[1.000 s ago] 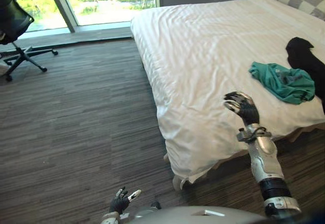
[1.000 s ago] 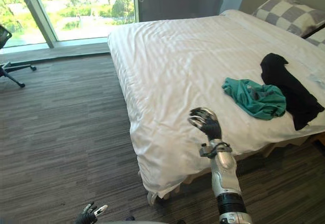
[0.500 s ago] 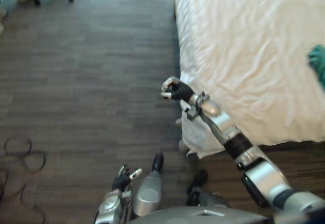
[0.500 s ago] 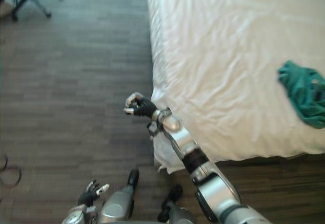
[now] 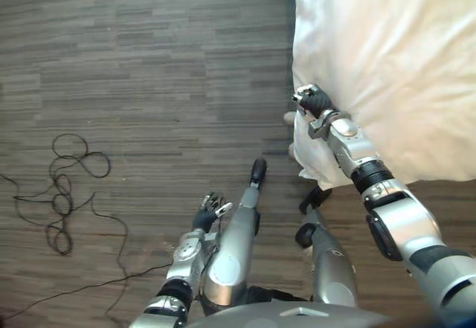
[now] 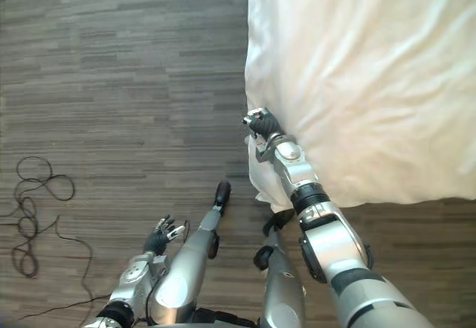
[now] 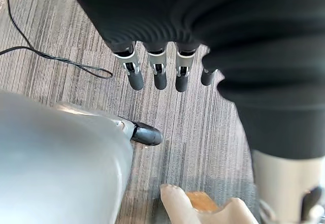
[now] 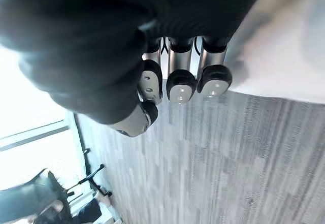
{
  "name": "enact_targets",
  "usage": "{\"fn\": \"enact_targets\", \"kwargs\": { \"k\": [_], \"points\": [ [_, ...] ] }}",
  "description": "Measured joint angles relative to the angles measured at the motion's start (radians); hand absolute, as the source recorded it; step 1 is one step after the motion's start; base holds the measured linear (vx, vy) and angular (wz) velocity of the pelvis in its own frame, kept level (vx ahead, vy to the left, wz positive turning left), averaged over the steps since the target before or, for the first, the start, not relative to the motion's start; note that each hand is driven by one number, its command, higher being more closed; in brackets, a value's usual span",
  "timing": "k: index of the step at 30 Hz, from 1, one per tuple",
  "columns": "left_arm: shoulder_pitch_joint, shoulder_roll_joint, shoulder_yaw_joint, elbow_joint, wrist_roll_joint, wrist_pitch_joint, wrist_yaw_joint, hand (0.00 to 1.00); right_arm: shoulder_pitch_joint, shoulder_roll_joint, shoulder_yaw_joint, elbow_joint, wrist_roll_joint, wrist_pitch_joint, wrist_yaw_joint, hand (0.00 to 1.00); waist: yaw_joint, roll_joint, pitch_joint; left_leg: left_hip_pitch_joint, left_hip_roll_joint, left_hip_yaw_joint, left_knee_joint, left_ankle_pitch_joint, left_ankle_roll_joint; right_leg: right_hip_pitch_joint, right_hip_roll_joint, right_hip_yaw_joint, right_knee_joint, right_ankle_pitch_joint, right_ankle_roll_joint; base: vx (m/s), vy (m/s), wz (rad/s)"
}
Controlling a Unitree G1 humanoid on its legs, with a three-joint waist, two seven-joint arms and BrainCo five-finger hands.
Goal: Tidy the bed and pick cloth on bed and put in laundry
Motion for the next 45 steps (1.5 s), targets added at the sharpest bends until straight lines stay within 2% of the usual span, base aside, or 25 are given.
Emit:
{"fn": "enact_targets", "kwargs": {
  "k": [4, 6, 8, 10, 12, 13, 16, 20, 22, 24, 26, 27, 28, 30, 32, 34, 37, 39, 40, 41, 42, 44, 45],
  "points": [
    [-0.003, -0.01, 0.002, 0.0, -0.026, 0.004, 0.001, 0.0, 0.038, 0.009, 0.0, -0.001, 0.045, -0.011, -0.005, 1.0, -0.021, 0.0, 0.0, -0.021, -0.009, 0.026, -0.002, 0.0, 0.001, -0.035, -0.013, 0.027, 0.002, 0.01, 0.008, 0.02, 0.053, -0.13],
    [-0.004, -0.018, 0.004, -0.01, -0.026, 0.003, 0.001, 0.0, 0.05, 0.009, -0.001, 0.002, 0.075, -0.033, 0.003, 1.0, -0.026, 0.0, 0.0, -0.021, -0.015, 0.041, -0.002, -0.003, 0.005, -0.038, -0.019, 0.036, 0.002, 0.013, 0.013, 0.02, 0.079, -0.05],
    [-0.004, -0.026, 0.015, -0.032, -0.031, 0.003, 0.001, 0.0, 0.095, 0.054, -0.086, 0.01, 0.114, -0.079, 0.037, 1.0, -0.037, -0.001, 0.0, -0.021, -0.025, 0.047, -0.002, -0.006, 0.002, -0.038, -0.026, 0.046, -0.002, 0.017, 0.018, 0.03, 0.064, 0.0],
    [-0.008, -0.033, 0.031, -0.045, -0.034, 0.004, 0.001, 0.0, 0.146, 0.086, -0.143, 0.025, 0.149, -0.103, 0.07, 1.0, -0.046, -0.005, 0.0, -0.019, -0.03, 0.058, -0.002, -0.007, 0.003, -0.037, -0.031, 0.054, -0.007, 0.022, 0.024, 0.06, 0.076, -0.08],
    [-0.011, -0.032, 0.05, -0.064, -0.034, 0.015, 0.002, 0.0, 0.207, 0.122, -0.161, 0.023, 0.162, -0.138, 0.108, 1.0, -0.06, -0.018, 0.007, -0.002, -0.032, 0.071, -0.003, -0.012, 0.006, -0.026, -0.032, 0.073, -0.012, 0.026, 0.028, 0.08, 0.071, -0.19],
    [-0.014, -0.029, 0.05, -0.068, -0.034, 0.023, 0.004, 0.0, 0.249, 0.162, -0.189, 0.024, 0.167, -0.152, 0.112, 1.0, -0.08, -0.025, 0.009, 0.019, -0.032, 0.078, -0.002, -0.019, 0.009, -0.008, -0.032, 0.082, -0.015, 0.026, 0.029, 0.05, 0.04, -0.19],
    [-0.017, -0.032, 0.045, -0.074, -0.028, 0.037, 0.008, 0.0, 0.364, 0.201, -0.232, 0.028, 0.2, -0.161, 0.114, 1.0, -0.086, -0.048, 0.008, 0.08, -0.03, 0.119, -0.001, -0.043, 0.01, 0.033, -0.03, 0.127, -0.022, 0.027, 0.03, 0.07, 0.04, -0.43],
    [-0.016, -0.028, 0.041, -0.059, 0.001, 0.044, 0.016, 0.0, 0.541, 0.22, -0.361, 0.038, 0.263, -0.17, 0.103, 1.0, -0.125, -0.084, -0.011, 0.148, -0.026, 0.17, -0.002, -0.072, 0.014, 0.078, -0.024, 0.175, -0.033, 0.026, 0.035, 0.08, 0.02, -0.4],
    [-0.007, -0.017, 0.041, -0.016, 0.029, 0.046, 0.027, 0.0, 0.644, 0.219, -0.402, 0.052, 0.302, -0.181, 0.092, 1.0, -0.147, -0.117, -0.057, 0.193, -0.017, 0.207, -0.004, -0.09, 0.017, 0.101, -0.014, 0.209, -0.035, 0.024, 0.038, 0.14, 0.003, -0.54],
    [0.011, -0.015, 0.041, 0.012, 0.055, 0.047, 0.03, 0.0, 0.73, 0.217, -0.436, 0.052, 0.315, -0.194, 0.083, 1.0, -0.156, -0.131, -0.115, 0.237, -0.008, 0.232, -0.009, -0.104, 0.01, 0.128, -0.005, 0.219, -0.036, 0.014, 0.045, 0.15, -0.02, -0.44],
    [0.04, -0.02, 0.042, 0.047, 0.058, 0.052, 0.029, 0.0, 0.83, 0.216, -0.473, 0.053, 0.327, -0.217, 0.06, 1.0, -0.167, -0.132, -0.199, 0.309, 0.005, 0.25, -0.029, -0.119, -0.002, 0.184, 0.01, 0.234, -0.036, -0.01, 0.044, 0.15, -0.037, -0.3],
    [0.051, -0.018, 0.042, 0.051, 0.058, 0.057, 0.028, 0.0, 0.855, 0.219, -0.48, 0.053, 0.306, -0.233, 0.041, 1.0, -0.168, -0.133, -0.221, 0.331, 0.009, 0.257, -0.03, -0.126, -0.003, 0.202, 0.015, 0.237, -0.036, -0.017, 0.046, 0.19, -0.064, -0.28],
    [0.08, -0.018, 0.043, 0.064, 0.062, 0.068, 0.026, 0.0, 0.906, 0.226, -0.487, 0.05, 0.238, -0.274, -0.007, 1.0, -0.174, -0.13, -0.276, 0.377, 0.019, 0.265, -0.03, -0.142, -0.011, 0.243, 0.024, 0.239, -0.035, -0.034, 0.042, 0.17, -0.069, -0.22],
    [0.103, -0.02, 0.043, 0.079, 0.094, 0.083, 0.022, 0.0, 0.942, 0.226, -0.488, 0.024, 0.181, -0.304, -0.054, 1.0, -0.182, -0.126, -0.331, 0.407, 0.026, 0.271, -0.033, -0.152, -0.019, 0.271, 0.026, 0.24, -0.034, -0.047, 0.043, 0.11, -0.055, -0.16],
    [0.14, -0.028, 0.042, 0.081, 0.107, 0.104, 0.022, 0.0, 0.987, 0.225, -0.487, -0.105, 0.106, -0.333, -0.138, 1.0, -0.185, -0.12, -0.374, 0.45, 0.035, 0.285, -0.035, -0.163, -0.025, 0.307, 0.034, 0.246, -0.033, -0.058, 0.037, 0.04, -0.039, -0.18],
    [0.175, -0.032, 0.038, 0.079, 0.135, 0.108, 0.024, 0.0, 1.006, 0.225, -0.486, -0.26, 0.057, -0.339, -0.194, 1.0, -0.19, -0.119, -0.391, 0.472, 0.039, 0.287, -0.036, -0.165, -0.026, 0.327, 0.038, 0.246, -0.034, -0.062, 0.037, 0.01, -0.039, -0.04],
    [0.227, -0.026, 0.023, 0.049, 0.161, 0.094, 0.034, 0.0, 1.023, 0.22, -0.485, -0.542, -0.014, -0.344, -0.216, 1.0, -0.192, -0.125, -0.41, 0.492, 0.042, 0.284, -0.036, -0.165, -0.026, 0.353, 0.04, 0.24, -0.036, -0.062, 0.037, -0.03, -0.029, 0.03],
    [0.254, -0.017, 0.019, 0.029, 0.176, 0.065, 0.041, 0.0, 1.015, 0.215, -0.468, -0.716, -0.038, -0.344, -0.183, 1.0, -0.191, -0.124, -0.418, 0.497, 0.041, 0.283, -0.036, -0.165, -0.026, 0.363, 0.039, 0.24, -0.037, -0.062, 0.038, -0.06, -0.017, 0.02],
    [0.265, -0.004, 0.011, 0.022, 0.177, 0.051, 0.045, 0.0, 1.0, 0.205, -0.456, -0.808, -0.045, -0.344, -0.14, 1.0, -0.191, -0.125, -0.418, 0.5, 0.04, 0.28, -0.036, -0.165, -0.026, 0.369, 0.037, 0.239, -0.037, -0.063, 0.039, -0.05, -0.006, 0.03],
    [0.271, 0.003, 0.004, 0.017, 0.177, 0.042, 0.046, 0.0, 0.983, 0.194, -0.447, -0.836, -0.048, -0.343, -0.122, 1.0, -0.191, -0.126, -0.417, 0.499, 0.039, 0.277, -0.036, -0.168, -0.025, 0.368, 0.037, 0.238, -0.038, -0.064, 0.041, -0.07, -0.007, 0.04],
    [0.285, 0.019, -0.001, 0.007, 0.177, 0.034, 0.045, 0.0, 0.932, 0.169, -0.437, -0.859, -0.042, -0.341, -0.073, 1.0, -0.19, -0.122, -0.416, 0.482, 0.036, 0.271, -0.036, -0.167, -0.024, 0.351, 0.035, 0.238, -0.038, -0.062, 0.043, -0.08, -0.007, 0.05],
    [0.292, 0.046, -0.021, 0.005, 0.174, 0.034, 0.045, 0.0, 0.831, 0.117, -0.416, -0.862, 0.011, -0.319, -0.022, 1.0, -0.189, -0.122, -0.41, 0.435, 0.029, 0.252, -0.035, -0.161, -0.016, 0.311, 0.029, 0.232, -0.038, -0.059, 0.041, -0.08, 0.002, 0.23],
    [0.285, 0.06, -0.042, 0.01, 0.162, 0.034, 0.044, 0.0, 0.695, 0.065, -0.392, -0.829, 0.092, -0.294, 0.009, 1.0, -0.187, -0.115, -0.381, 0.382, 0.02, 0.226, -0.035, -0.142, -0.013, 0.269, 0.018, 0.219, -0.038, -0.045, 0.04, -0.06, 0.015, 0.4]
  ]
}}
